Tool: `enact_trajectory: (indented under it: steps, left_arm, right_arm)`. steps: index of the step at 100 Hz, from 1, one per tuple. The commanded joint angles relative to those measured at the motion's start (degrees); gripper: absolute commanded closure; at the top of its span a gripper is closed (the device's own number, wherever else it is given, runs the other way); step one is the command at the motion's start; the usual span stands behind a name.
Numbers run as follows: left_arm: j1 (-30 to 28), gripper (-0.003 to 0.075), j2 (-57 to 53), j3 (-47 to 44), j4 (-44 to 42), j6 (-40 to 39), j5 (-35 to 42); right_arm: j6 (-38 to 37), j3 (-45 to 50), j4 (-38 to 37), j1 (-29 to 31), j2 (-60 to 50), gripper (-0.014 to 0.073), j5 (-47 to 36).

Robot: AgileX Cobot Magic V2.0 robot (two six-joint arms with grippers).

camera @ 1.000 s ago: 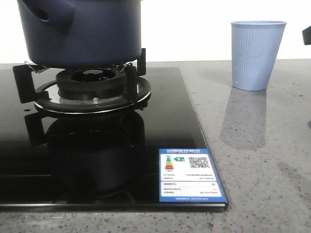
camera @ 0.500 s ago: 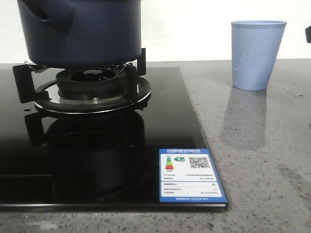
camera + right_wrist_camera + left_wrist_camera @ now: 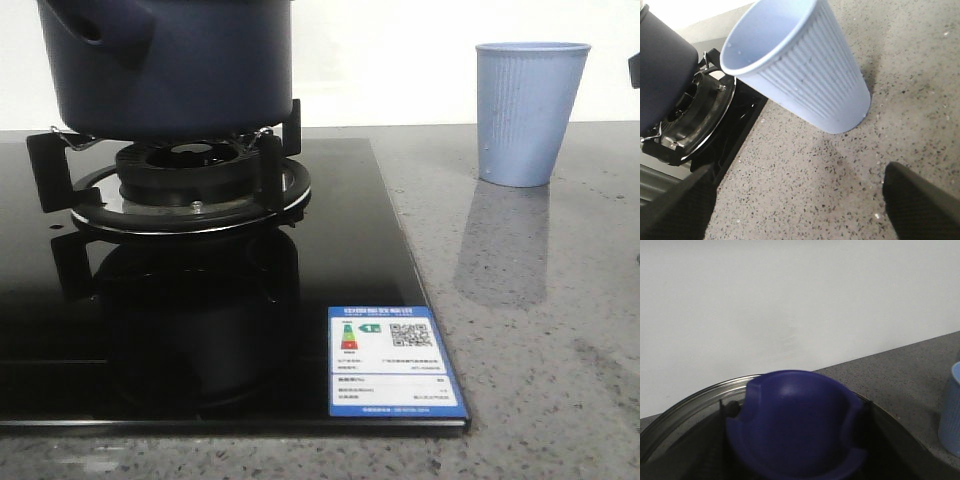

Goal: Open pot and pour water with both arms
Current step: 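Lower the lid back onto the pot with the left gripper and release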

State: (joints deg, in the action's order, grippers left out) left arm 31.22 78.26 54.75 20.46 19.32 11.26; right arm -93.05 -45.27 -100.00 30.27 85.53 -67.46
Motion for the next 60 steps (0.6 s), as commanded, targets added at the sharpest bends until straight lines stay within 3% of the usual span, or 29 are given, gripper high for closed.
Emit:
enact_trajectory:
  steps: [1,60]
  left_arm:
    - [0.4,0.0361,-1.5,2.2,-0.5,0.0,5.7]
    - [0.4,0.0347,-4.4,2.2,-0.2,-0.1,3.6]
  right_arm:
    - [0.1,-1.2,3.2,0.4,-2.1,0.0001,-5.8]
    - [-2.2,-1.2,3.7,0.4,-2.1,0.0001,-5.5]
